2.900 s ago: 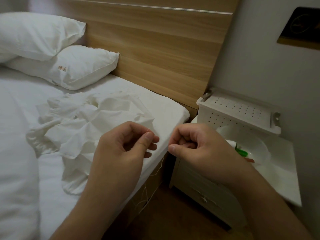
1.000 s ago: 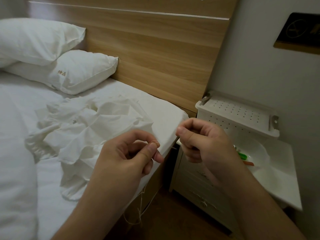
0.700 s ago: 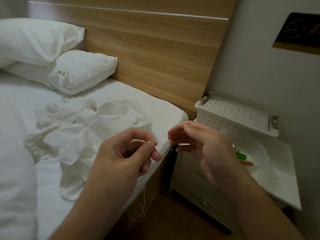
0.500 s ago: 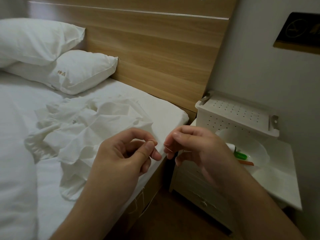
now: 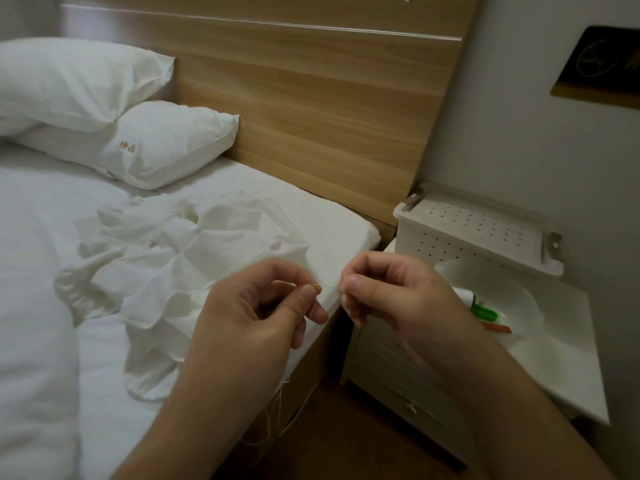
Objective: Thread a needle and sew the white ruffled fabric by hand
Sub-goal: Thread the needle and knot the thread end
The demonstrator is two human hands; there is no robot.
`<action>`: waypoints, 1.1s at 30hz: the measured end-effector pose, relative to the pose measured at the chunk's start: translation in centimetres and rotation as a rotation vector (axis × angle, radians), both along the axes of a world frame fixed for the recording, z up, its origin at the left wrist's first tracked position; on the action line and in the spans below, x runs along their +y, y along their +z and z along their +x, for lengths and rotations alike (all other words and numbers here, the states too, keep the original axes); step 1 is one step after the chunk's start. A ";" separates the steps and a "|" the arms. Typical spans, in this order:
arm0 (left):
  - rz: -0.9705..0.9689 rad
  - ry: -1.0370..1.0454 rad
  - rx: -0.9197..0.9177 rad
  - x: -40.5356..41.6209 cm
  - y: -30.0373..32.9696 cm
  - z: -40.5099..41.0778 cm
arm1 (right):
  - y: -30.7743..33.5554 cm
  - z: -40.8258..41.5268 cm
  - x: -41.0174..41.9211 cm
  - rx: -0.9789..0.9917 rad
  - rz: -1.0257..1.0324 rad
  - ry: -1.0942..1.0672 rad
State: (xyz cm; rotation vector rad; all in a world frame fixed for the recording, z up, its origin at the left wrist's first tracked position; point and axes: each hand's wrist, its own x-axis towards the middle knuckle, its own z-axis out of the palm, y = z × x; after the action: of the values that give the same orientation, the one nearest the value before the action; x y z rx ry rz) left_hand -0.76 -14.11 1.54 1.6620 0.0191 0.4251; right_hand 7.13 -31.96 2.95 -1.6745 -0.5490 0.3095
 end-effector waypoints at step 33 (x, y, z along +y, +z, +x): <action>0.006 0.000 0.016 0.2 -0.1 0.0 | 0.6 -1.3 0.8 -0.088 -0.159 0.027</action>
State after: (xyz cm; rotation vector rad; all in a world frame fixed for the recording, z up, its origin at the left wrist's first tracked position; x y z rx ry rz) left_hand -0.72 -13.95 1.45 1.6712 0.0302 0.4120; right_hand 5.86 -31.14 3.53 -1.8420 -0.6262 0.3058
